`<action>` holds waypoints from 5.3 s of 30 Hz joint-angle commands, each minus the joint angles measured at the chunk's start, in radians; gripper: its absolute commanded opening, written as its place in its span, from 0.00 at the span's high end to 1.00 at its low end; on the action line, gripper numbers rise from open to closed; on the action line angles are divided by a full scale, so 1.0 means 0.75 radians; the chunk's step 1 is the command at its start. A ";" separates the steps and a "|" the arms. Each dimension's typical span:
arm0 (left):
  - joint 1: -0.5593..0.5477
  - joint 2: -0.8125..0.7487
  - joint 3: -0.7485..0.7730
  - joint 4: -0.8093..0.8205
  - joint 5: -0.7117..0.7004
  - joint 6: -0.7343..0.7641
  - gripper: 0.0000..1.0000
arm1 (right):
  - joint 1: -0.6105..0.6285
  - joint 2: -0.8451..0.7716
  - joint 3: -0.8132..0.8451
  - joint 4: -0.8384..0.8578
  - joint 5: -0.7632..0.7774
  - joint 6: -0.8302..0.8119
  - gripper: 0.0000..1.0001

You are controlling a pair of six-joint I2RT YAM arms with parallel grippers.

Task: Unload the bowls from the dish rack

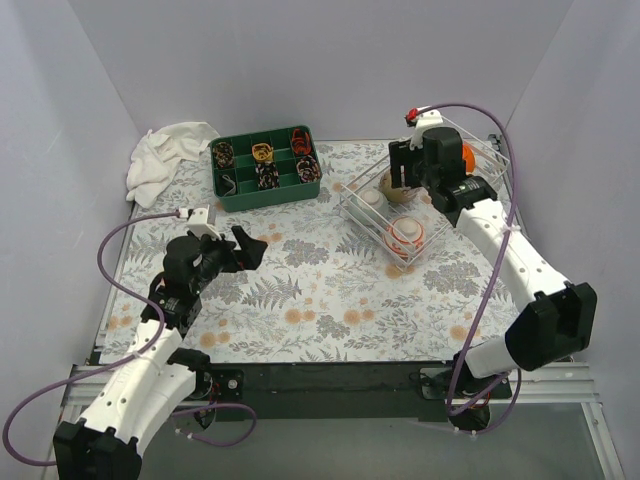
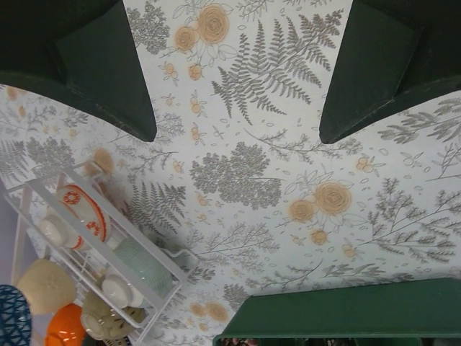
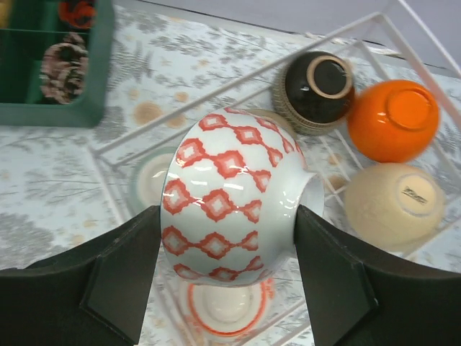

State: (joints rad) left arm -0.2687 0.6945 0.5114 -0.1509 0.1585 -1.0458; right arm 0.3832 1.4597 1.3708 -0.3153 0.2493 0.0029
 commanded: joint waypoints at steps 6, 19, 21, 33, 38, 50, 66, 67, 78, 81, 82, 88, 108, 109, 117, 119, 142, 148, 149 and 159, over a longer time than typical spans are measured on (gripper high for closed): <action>-0.006 0.176 0.073 0.417 0.261 -0.295 0.02 | 0.107 -0.250 -0.199 0.420 -0.440 0.257 0.71; -0.198 0.569 0.077 1.017 0.219 -0.506 0.02 | 0.172 -0.318 -0.510 0.862 -0.764 0.634 0.72; -0.245 0.632 0.085 1.078 0.190 -0.495 0.02 | 0.178 -0.318 -0.543 0.909 -0.807 0.673 0.73; -0.347 0.876 0.091 1.254 0.153 -0.522 0.14 | 0.201 -0.316 -0.690 1.150 -0.987 0.916 0.73; -0.360 0.915 0.077 1.301 0.151 -0.561 0.27 | 0.205 -0.320 -0.740 1.236 -1.017 0.974 0.73; -0.376 0.923 0.028 1.336 0.093 -0.610 0.97 | 0.211 -0.304 -0.809 1.335 -1.044 1.050 0.71; -0.333 0.622 0.073 0.664 -0.242 -0.393 1.00 | 0.201 -0.420 -0.926 1.149 -0.989 0.827 0.05; -0.327 0.586 0.077 0.578 -0.258 -0.383 1.00 | 0.201 -0.449 -0.928 1.112 -0.975 0.768 0.04; 0.127 0.638 0.318 -0.128 -0.152 -0.205 1.00 | 0.199 -0.615 -0.928 0.674 -0.666 0.391 0.03; 0.231 0.732 0.379 -0.234 -0.152 -0.132 1.00 | 0.199 -0.645 -0.940 0.619 -0.617 0.346 0.03; 0.256 0.755 0.392 -0.269 -0.152 -0.103 1.00 | 0.199 -0.660 -0.942 0.609 -0.582 0.338 0.02; 0.422 0.953 0.461 -0.322 -0.132 -0.095 1.00 | 0.199 -0.684 -0.961 0.576 -0.543 0.289 0.02; 0.567 1.099 0.574 -0.314 -0.066 -0.056 0.52 | 0.199 -0.633 -0.926 0.539 -0.502 0.246 0.02; 0.567 1.087 0.576 -0.318 -0.068 -0.052 0.45 | 0.199 -0.631 -0.918 0.529 -0.488 0.244 0.02; 0.565 0.876 0.541 -0.298 -0.068 -0.058 0.02 | 0.199 -0.556 -0.758 0.333 -0.292 0.197 0.02; 0.549 0.789 0.513 -0.284 -0.070 -0.058 0.02 | 0.193 -0.533 -0.701 0.302 -0.226 0.193 0.01; -0.010 -0.069 0.061 0.097 -0.293 0.214 0.02 | -0.394 0.187 -0.230 0.406 -0.455 0.877 0.01; -0.014 -0.063 0.059 0.101 -0.248 0.188 0.02 | -0.427 0.322 -0.232 0.574 -0.496 1.047 0.01; -0.014 -0.063 0.059 0.101 -0.244 0.186 0.02 | -0.427 0.346 -0.232 0.586 -0.490 1.062 0.01; -0.014 -0.034 0.057 0.105 -0.213 0.182 0.02 | -0.427 0.465 -0.236 0.699 -0.459 1.258 0.01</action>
State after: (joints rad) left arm -0.2752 0.6613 0.5617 -0.0845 -0.0174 -0.9112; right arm 0.0658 1.7897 1.1641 0.1253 -0.1192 0.8528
